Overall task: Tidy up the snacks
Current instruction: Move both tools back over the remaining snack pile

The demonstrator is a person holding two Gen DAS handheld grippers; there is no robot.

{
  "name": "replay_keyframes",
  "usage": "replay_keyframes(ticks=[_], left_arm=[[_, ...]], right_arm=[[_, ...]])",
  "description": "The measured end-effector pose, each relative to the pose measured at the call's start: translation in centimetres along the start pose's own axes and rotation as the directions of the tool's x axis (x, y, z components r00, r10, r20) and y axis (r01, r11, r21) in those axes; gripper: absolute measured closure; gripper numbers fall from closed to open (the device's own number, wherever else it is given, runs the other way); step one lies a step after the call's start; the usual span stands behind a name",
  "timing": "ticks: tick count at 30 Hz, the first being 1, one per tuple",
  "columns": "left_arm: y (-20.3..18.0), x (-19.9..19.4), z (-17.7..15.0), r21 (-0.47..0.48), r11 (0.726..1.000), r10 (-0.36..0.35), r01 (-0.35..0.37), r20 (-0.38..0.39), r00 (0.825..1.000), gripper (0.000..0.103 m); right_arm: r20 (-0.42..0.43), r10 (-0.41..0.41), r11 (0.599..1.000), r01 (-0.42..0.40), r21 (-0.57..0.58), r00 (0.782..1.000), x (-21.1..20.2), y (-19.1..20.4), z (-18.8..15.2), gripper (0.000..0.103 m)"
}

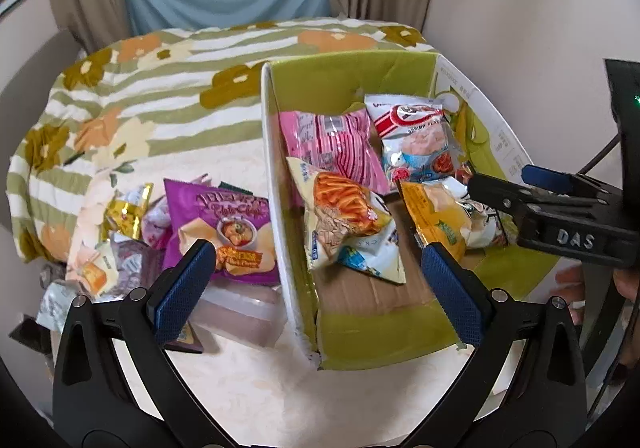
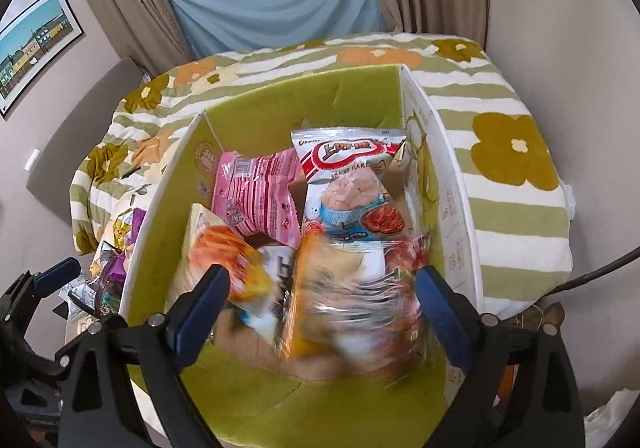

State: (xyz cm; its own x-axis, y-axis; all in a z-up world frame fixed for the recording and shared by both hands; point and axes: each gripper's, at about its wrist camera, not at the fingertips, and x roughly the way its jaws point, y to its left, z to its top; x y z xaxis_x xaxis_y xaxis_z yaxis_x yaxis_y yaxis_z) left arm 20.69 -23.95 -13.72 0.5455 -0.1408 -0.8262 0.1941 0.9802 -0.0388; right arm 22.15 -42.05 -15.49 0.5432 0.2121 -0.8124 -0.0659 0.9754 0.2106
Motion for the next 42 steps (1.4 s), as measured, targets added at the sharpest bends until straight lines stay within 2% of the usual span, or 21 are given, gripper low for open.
replay_keyframes(ticks=[4, 8, 13, 15, 19, 27, 30, 35, 42], left_arm=[[0.1, 0.2, -0.1, -0.006, 1.0, -0.011, 0.01, -0.006, 1.0, 0.001], [0.1, -0.5, -0.1, -0.004, 1.0, -0.01, 0.01, 0.006, 1.0, 0.001], [1.4, -3.0, -0.8, -0.022, 1.0, 0.004, -0.003, 0.027, 1.0, 0.001], [2.5, -4.5, -1.3, -0.037, 0.999, 0.031, -0.03, 0.037, 0.999, 0.001], [4.8, -7.2, -2.2, -0.077, 0.996, 0.055, -0.049, 0.069, 0.996, 0.001], [13.0, -11.8, -5.4, -0.163, 0.984, 0.09, -0.07, 0.119, 0.989, 0.001], [16.2, -12.7, -6.4, -0.173, 0.981, 0.106, -0.087, 0.104, 0.989, 0.001], [21.8, -13.9, -7.7, -0.183, 0.98, 0.101, -0.083, 0.092, 0.991, 0.001], [29.7, -13.2, -9.2, -0.188, 0.981, 0.049, -0.039, 0.049, 0.998, 0.001]], right_arm=[[0.003, -0.012, 1.0, 0.012, -0.026, 1.0, -0.6, 0.1, -0.5, 0.01], [-0.014, 0.01, 1.0, -0.01, -0.007, 1.0, -1.2, -0.2, -0.6, 0.01], [0.022, 0.031, 0.998, -0.03, -0.051, 0.999, -3.3, 0.6, -0.7, 0.01], [0.03, 0.04, 0.997, -0.038, -0.069, 0.999, -4.1, 1.3, -0.6, 0.01], [0.056, 0.097, 0.992, -0.092, -0.085, 0.994, -5.8, 2.9, -0.7, 0.01], [0.091, 0.166, 0.975, -0.149, -0.162, 0.982, -7.7, 9.9, -1.7, 0.01], [0.098, 0.18, 0.971, -0.161, -0.176, 0.979, -7.6, 13.1, -2.5, 0.01], [0.079, 0.197, 0.969, -0.181, -0.168, 0.977, -6.8, 18.6, -3.8, 0.01], [0.072, 0.179, 0.977, -0.168, -0.13, 0.981, -5.3, 24.8, -5.0, 0.01]])
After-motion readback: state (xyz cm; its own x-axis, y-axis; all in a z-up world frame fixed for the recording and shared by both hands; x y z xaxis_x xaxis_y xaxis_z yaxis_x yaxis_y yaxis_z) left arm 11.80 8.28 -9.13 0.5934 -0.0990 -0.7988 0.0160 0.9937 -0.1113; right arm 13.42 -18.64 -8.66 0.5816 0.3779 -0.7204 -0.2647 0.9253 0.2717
